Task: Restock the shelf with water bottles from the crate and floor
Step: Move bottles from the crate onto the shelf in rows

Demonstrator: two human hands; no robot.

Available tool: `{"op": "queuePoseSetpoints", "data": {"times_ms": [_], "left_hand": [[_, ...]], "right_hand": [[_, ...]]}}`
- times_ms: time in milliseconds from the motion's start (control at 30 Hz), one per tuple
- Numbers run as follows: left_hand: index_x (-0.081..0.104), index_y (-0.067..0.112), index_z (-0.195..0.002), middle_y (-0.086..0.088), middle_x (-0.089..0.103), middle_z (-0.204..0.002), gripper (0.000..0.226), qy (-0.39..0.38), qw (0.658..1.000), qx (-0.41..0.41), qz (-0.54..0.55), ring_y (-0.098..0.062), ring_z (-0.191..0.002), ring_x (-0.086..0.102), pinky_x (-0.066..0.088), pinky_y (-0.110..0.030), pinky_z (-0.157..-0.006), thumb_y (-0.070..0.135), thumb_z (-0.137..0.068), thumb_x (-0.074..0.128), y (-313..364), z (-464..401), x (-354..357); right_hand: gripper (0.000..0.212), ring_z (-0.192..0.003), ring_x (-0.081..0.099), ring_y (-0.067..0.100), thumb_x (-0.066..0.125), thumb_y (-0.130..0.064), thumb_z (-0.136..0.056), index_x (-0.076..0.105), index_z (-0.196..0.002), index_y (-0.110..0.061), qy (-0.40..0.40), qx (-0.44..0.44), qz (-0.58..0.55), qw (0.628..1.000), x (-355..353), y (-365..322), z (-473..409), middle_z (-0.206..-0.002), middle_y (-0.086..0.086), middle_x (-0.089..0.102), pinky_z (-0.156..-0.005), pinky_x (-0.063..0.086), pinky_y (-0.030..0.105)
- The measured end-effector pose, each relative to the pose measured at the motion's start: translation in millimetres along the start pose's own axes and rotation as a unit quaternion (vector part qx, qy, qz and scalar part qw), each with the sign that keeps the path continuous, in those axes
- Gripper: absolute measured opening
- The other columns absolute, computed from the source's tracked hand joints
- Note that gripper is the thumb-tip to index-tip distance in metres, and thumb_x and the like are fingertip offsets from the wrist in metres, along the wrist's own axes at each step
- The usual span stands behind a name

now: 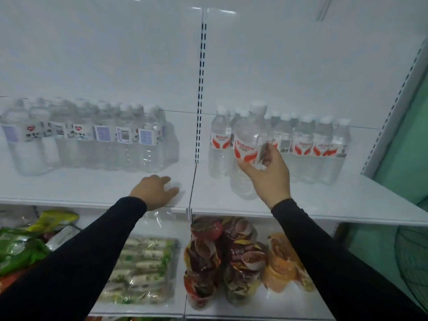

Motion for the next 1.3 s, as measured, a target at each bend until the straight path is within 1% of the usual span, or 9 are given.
{"op": "queuePoseSetpoints", "data": {"times_ms": [133,233,367,567,633,700,767,967,1300], "left_hand": [[0.055,0.027,-0.121,-0.006,0.055,-0.122,0.078,0.007,0.997,-0.01,-0.082,-0.029,-0.114,0.048,0.04,-0.039,-0.096,0.076,-0.075,0.016,-36.1,-2.3,10.9],[0.053,0.028,-0.123,-0.003,0.053,-0.123,0.073,0.037,0.996,0.002,-0.087,-0.027,-0.117,0.045,0.037,-0.039,-0.097,0.072,-0.077,0.016,-36.9,-6.2,13.5],[0.052,0.027,-0.123,-0.004,0.052,-0.125,0.079,0.051,0.994,0.01,-0.1,-0.027,-0.117,0.045,0.037,-0.039,-0.098,0.072,-0.073,0.01,-38.7,-8.7,16.2],[0.051,0.027,-0.122,-0.004,0.052,-0.117,0.084,0.064,0.992,0.018,-0.11,-0.028,-0.114,0.045,0.037,-0.037,-0.098,0.07,-0.069,0.002,-38.8,-7.6,17.7],[0.051,0.027,-0.123,-0.004,0.051,-0.117,0.085,0.069,0.992,0.017,-0.108,-0.028,-0.114,0.044,0.037,-0.038,-0.098,0.07,-0.069,0.0,-40.1,-7.8,17.9],[0.05,0.026,-0.128,-0.005,0.05,-0.124,0.088,0.062,0.991,0.024,-0.119,-0.029,-0.119,0.043,0.035,-0.04,-0.102,0.07,-0.071,-0.001,-40.2,-7.8,20.1],[0.051,0.025,-0.124,-0.005,0.051,-0.122,0.085,0.07,0.991,0.021,-0.109,-0.028,-0.119,0.043,0.035,-0.038,-0.1,0.071,-0.071,0.003,-39.5,-7.2,18.6],[0.052,0.027,-0.112,-0.002,0.053,-0.115,0.07,0.08,0.992,0.021,-0.096,-0.025,-0.116,0.046,0.035,-0.037,-0.097,0.071,-0.074,0.012,-37.4,-7.3,18.0],[0.053,0.027,-0.11,0.0,0.054,-0.114,0.063,0.093,0.991,0.027,-0.088,-0.023,-0.113,0.046,0.035,-0.035,-0.094,0.068,-0.078,0.017,-38.8,-8.1,17.8]], "right_hand": [[0.054,-0.102,0.058,0.002,0.084,-0.037,-0.076,0.049,-0.117,-0.035,0.016,0.022,-0.011,1.0,16.5,17.3,-6.7,-0.106,-0.023,0.06,-0.092,0.046,0.023],[0.048,-0.098,0.059,-0.003,0.083,-0.036,-0.076,0.048,-0.109,-0.036,0.025,0.028,0.001,0.999,27.4,28.8,-8.1,-0.101,-0.021,0.063,-0.093,0.046,0.023],[0.058,-0.096,0.058,0.002,0.082,-0.043,-0.076,0.045,-0.12,-0.03,0.031,0.032,0.034,0.998,39.2,38.1,-9.1,-0.113,-0.01,0.061,-0.082,0.042,0.015],[0.073,-0.108,0.06,0.012,0.069,-0.076,-0.065,0.055,-0.119,-0.028,-0.011,0.041,0.099,0.994,47.4,56.6,-23.6,-0.116,-0.007,0.062,-0.095,0.052,0.038],[0.068,-0.113,0.057,0.013,0.071,-0.067,-0.071,0.052,-0.124,-0.029,-0.044,0.032,0.102,0.993,48.9,59.1,-22.9,-0.122,-0.008,0.059,-0.098,0.05,0.036],[0.063,-0.117,0.053,0.011,0.074,-0.045,-0.082,0.043,-0.134,-0.029,-0.1,0.037,0.082,0.991,50.2,63.9,-19.1,-0.127,-0.011,0.053,-0.1,0.044,0.031],[0.069,-0.116,0.053,0.01,0.073,-0.033,-0.086,0.033,-0.142,-0.03,-0.146,0.048,0.058,0.986,49.8,69.7,-14.0,-0.128,-0.016,0.051,-0.098,0.043,0.028],[0.07,-0.108,0.053,0.007,0.075,-0.033,-0.085,0.037,-0.143,-0.024,-0.098,0.041,0.063,0.992,63.2,67.1,-14.6,-0.121,-0.016,0.054,-0.087,0.04,0.018],[0.082,-0.128,0.052,0.022,0.076,-0.044,-0.082,0.035,-0.147,-0.015,-0.024,0.059,0.094,0.994,103.7,75.9,-29.6,-0.141,0.003,0.053,-0.106,0.044,0.035]]}}
Point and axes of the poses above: each hand's wrist, its own z-axis away from the middle knuckle, its own x-axis out of the palm, y = z × x, the point moved 6 cm from there along -z, towards the middle knuckle
